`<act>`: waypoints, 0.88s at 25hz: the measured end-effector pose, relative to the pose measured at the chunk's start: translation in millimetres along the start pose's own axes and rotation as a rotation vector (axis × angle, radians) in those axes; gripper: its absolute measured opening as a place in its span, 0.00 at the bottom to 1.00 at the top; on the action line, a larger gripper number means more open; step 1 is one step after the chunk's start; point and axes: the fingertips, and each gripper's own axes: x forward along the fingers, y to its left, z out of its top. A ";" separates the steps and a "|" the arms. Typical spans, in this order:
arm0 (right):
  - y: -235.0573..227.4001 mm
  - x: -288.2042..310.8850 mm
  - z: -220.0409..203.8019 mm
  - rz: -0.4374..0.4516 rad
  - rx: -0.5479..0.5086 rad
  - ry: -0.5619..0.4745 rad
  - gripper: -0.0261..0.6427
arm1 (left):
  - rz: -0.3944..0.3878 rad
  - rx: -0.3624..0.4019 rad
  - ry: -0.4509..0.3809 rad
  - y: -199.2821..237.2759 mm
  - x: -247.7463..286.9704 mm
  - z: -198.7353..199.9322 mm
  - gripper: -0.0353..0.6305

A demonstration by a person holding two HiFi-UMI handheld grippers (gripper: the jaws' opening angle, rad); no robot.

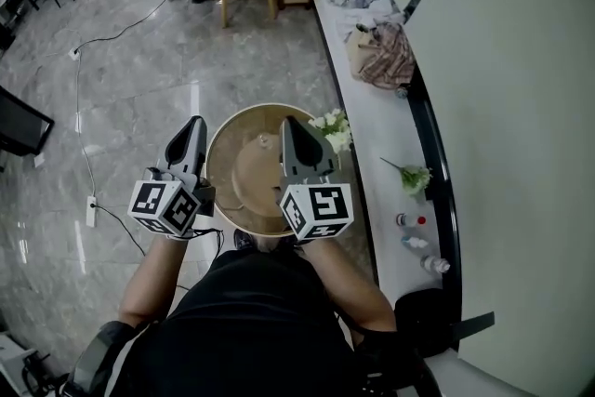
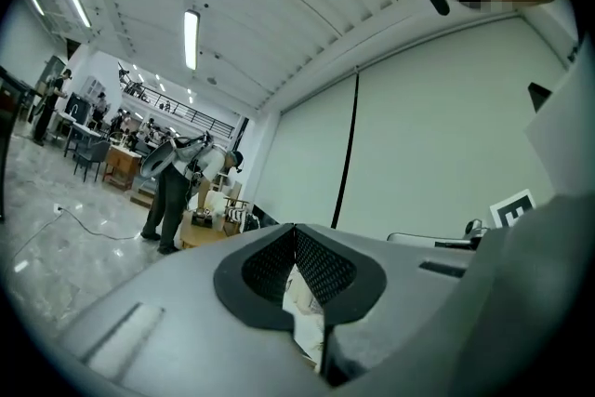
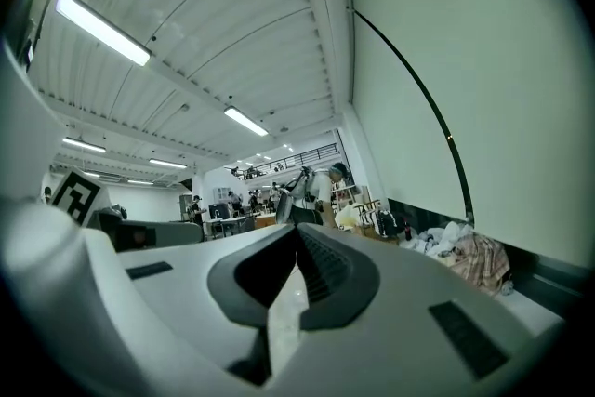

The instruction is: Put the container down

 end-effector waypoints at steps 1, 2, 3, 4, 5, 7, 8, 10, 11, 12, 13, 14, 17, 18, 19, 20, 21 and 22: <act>4.1 -2.3 6.3 0.006 -0.009 -0.019 0.05 | -0.008 0.020 -0.011 -3.7 -1.3 5.3 0.06; 7.8 -3.9 12.5 0.013 -0.021 -0.038 0.05 | -0.014 0.043 -0.021 -7.1 -1.7 9.8 0.06; 11.1 -5.0 18.4 0.019 -0.037 -0.055 0.05 | -0.021 0.067 -0.029 -10.2 -1.3 13.3 0.06; 14.0 -5.5 23.9 0.024 -0.058 -0.068 0.05 | -0.026 0.089 -0.035 -12.8 -0.3 16.2 0.06; 16.5 -5.8 28.8 0.026 -0.083 -0.076 0.05 | -0.032 0.108 -0.038 -15.2 0.7 18.6 0.06; 21.0 -6.4 36.1 0.025 -0.135 -0.083 0.05 | -0.046 0.133 -0.043 -20.0 1.9 22.5 0.06; 22.9 -6.7 38.0 0.023 -0.157 -0.083 0.05 | -0.053 0.139 -0.044 -22.1 1.8 23.5 0.06; 25.8 -6.7 38.4 0.020 -0.180 -0.081 0.05 | -0.063 0.146 -0.044 -23.8 1.4 23.5 0.06; 26.5 -6.0 37.4 0.019 -0.181 -0.079 0.05 | -0.063 0.149 -0.042 -23.5 1.4 23.1 0.06; 26.6 -5.3 36.4 0.018 -0.180 -0.076 0.05 | -0.060 0.151 -0.039 -23.2 1.6 22.7 0.06; 26.4 -4.5 35.5 0.019 -0.182 -0.075 0.05 | -0.059 0.154 -0.036 -23.1 1.8 22.1 0.06; 25.8 -4.1 34.7 0.018 -0.184 -0.075 0.05 | -0.061 0.162 -0.036 -23.4 1.9 21.1 0.06; 24.0 -2.0 31.6 0.015 -0.188 -0.073 0.05 | -0.064 0.171 -0.038 -22.7 3.5 17.8 0.06; 23.7 -1.0 30.7 0.013 -0.188 -0.073 0.05 | -0.063 0.169 -0.036 -22.1 4.4 16.8 0.06; 23.5 -0.2 30.0 0.012 -0.189 -0.072 0.05 | -0.063 0.169 -0.034 -21.7 5.0 16.2 0.06; 23.7 0.5 29.6 0.012 -0.192 -0.072 0.05 | -0.062 0.170 -0.033 -21.4 5.3 16.0 0.06; 24.2 1.3 29.6 0.013 -0.196 -0.073 0.05 | -0.062 0.169 -0.032 -20.8 5.4 16.1 0.06; 24.9 2.2 29.8 0.015 -0.197 -0.075 0.05 | -0.061 0.169 -0.030 -20.1 5.5 16.3 0.06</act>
